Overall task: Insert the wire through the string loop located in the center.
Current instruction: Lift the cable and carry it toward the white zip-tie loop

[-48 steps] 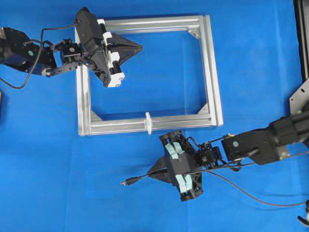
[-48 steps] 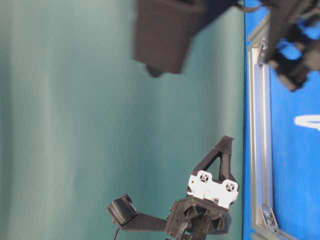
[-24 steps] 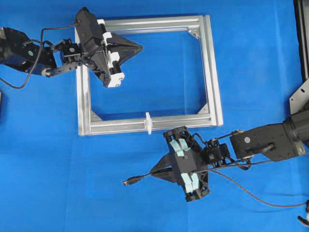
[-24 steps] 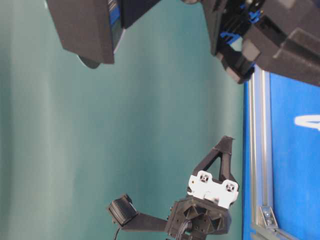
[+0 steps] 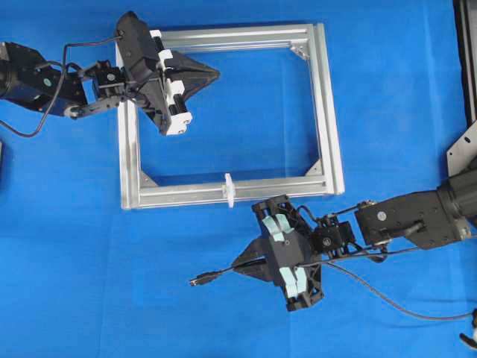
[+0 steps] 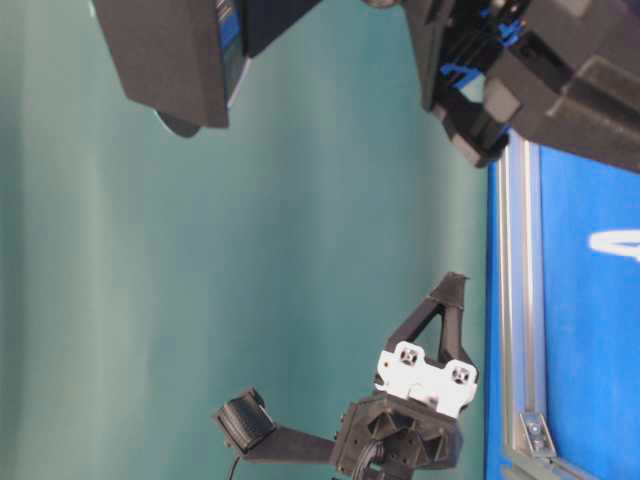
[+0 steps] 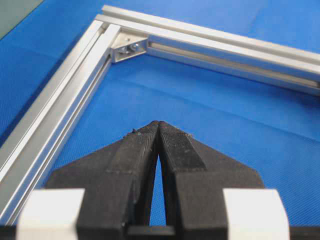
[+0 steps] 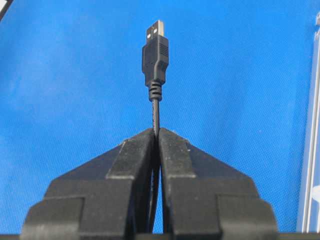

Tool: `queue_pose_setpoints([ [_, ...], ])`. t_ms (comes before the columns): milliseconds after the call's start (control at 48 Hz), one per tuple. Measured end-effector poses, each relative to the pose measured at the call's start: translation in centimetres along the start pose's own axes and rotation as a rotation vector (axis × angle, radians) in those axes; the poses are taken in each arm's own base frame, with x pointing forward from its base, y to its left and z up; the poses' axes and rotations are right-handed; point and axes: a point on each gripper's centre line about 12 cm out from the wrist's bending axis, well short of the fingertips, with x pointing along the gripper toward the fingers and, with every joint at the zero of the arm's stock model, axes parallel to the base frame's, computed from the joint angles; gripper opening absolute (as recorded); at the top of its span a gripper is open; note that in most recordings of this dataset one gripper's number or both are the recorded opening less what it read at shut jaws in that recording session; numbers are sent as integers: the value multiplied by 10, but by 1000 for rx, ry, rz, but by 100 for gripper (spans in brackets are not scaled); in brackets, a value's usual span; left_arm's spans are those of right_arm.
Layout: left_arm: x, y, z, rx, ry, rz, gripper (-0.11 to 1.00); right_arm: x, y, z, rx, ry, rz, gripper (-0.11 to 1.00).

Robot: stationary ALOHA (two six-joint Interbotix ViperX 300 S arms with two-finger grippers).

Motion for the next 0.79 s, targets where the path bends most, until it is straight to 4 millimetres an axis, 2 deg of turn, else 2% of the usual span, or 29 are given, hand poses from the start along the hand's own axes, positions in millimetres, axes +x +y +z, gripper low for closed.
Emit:
queue_pose_setpoints([
  [604,-1,-1,0,-1,0,-3,0,0,0,0,1,0,0,-2],
  [792,-1,-2,-1,0,2,-4,0,-9,-2,-12,13,24,-5,-2],
])
